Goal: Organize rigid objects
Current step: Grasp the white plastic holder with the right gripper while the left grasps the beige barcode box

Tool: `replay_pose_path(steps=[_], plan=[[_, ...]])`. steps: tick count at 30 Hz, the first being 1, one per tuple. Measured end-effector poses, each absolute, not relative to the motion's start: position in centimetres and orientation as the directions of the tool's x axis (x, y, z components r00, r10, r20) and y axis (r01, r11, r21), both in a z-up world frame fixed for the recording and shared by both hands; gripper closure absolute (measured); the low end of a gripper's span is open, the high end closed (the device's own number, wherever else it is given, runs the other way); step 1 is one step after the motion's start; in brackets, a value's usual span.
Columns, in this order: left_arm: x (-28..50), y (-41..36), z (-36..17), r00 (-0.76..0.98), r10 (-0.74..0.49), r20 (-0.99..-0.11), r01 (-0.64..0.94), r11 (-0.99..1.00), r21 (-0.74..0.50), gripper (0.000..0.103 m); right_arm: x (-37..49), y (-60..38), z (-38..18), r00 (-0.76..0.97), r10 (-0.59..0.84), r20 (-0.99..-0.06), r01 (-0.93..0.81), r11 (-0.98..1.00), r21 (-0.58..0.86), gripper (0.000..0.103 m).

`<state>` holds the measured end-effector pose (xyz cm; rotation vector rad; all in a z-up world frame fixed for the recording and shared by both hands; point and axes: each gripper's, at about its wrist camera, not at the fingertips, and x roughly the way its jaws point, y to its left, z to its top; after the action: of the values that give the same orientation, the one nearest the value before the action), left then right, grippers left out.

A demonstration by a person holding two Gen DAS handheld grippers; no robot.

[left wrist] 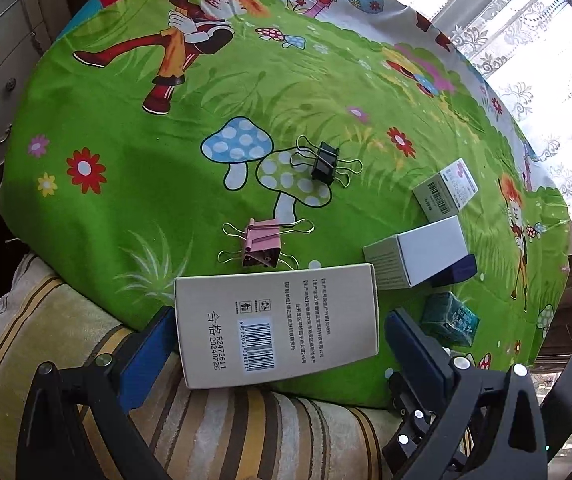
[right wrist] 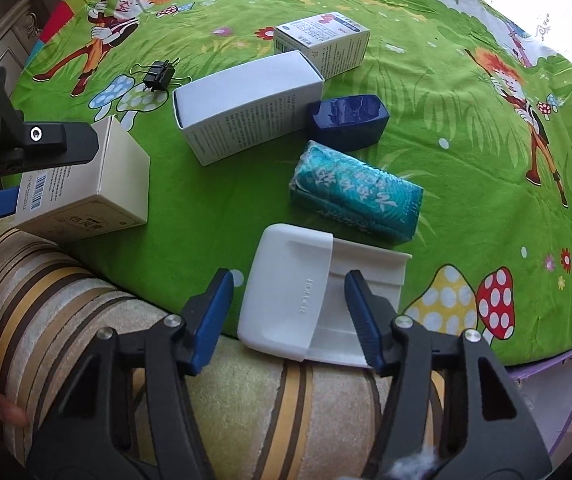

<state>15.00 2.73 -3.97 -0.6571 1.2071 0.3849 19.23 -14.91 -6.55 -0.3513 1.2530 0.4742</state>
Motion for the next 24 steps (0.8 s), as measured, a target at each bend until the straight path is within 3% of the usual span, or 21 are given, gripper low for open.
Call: replay_pose_path(steps=[5, 19, 21, 24], plan=[[15.4, 2.1, -4.5, 0.313, -0.055, -0.948, -0.599, 0.763, -0.242, 0.000, 19.0, -15.2, -6.4, 0.239, 0.170, -0.956, -0.522, 0.853, 0.021, 0.060], [14.5, 1.0, -4.1, 0.358, -0.085, -0.930, -0.545, 0.790, -0.282, 0.002, 18.3, -17.0, -3.7, 0.316, 0.248, -0.916, -0.490, 0.869, 0.066, 0.061], [14.3, 0.8, -3.5, 0.375, -0.086, -0.923, -0.534, 0.793, -0.292, 0.022, 18.1, -17.3, -3.3, 0.327, 0.255, -0.910, -0.483, 0.873, 0.071, 0.061], [14.2, 0.3, -3.1, 0.381, -0.076, -0.922, -0.513, 0.812, -0.279, 0.026, 18.1, -17.7, -2.8, 0.339, 0.265, -0.903, -0.477, 0.876, 0.078, 0.061]])
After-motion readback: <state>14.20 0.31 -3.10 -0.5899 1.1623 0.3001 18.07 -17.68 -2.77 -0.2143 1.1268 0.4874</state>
